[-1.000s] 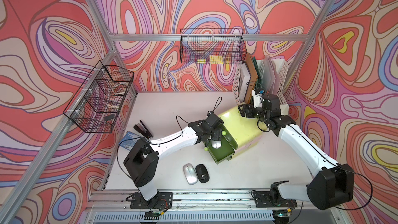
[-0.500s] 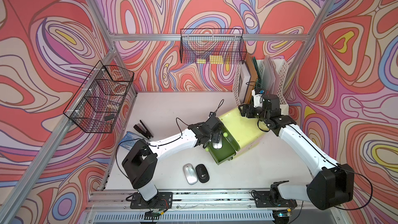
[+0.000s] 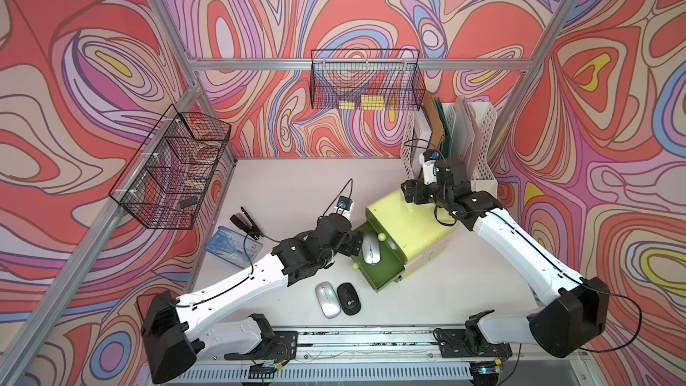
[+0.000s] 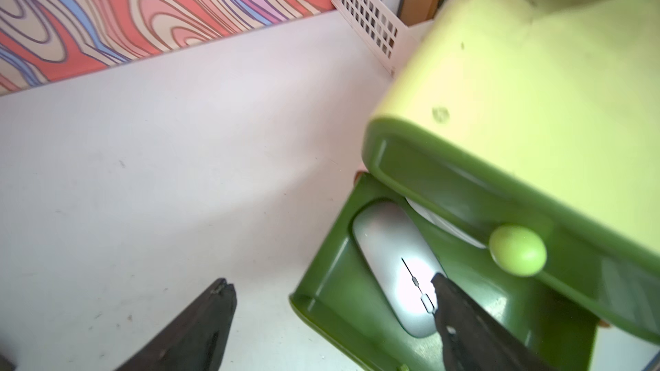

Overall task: Take the mice out of the drawer
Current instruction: Pick up the mouse from the drawer.

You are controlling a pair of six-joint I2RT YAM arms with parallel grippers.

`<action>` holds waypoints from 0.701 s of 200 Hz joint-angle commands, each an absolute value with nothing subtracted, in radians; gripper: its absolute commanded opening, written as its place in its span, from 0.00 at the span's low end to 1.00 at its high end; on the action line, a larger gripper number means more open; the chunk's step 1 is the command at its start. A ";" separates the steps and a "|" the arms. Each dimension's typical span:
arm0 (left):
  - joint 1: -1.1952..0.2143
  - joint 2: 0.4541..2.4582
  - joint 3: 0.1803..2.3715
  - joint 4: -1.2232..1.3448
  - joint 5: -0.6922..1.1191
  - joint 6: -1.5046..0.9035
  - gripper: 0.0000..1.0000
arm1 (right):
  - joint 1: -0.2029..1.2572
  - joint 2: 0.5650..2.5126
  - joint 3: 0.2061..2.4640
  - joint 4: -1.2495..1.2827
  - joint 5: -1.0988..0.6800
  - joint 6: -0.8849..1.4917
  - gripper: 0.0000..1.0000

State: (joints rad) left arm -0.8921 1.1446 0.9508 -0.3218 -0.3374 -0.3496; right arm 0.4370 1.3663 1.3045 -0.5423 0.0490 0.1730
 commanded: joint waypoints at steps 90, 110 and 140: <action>-0.735 1.173 0.831 -0.332 -0.260 -0.401 0.95 | 1.050 1.507 1.554 -1.050 0.290 0.415 0.83; -0.733 1.174 0.814 -0.293 -0.243 -0.397 0.95 | 1.053 1.491 1.488 -1.031 0.276 0.487 0.81; -0.728 1.190 0.795 -0.272 -0.233 -0.387 0.95 | 1.053 1.446 1.399 -0.961 0.247 0.576 0.71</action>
State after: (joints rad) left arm -0.7368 1.1793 0.8146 -0.3141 -0.2543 -0.3927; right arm 1.0508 1.4929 1.4475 -0.9802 0.2573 0.4622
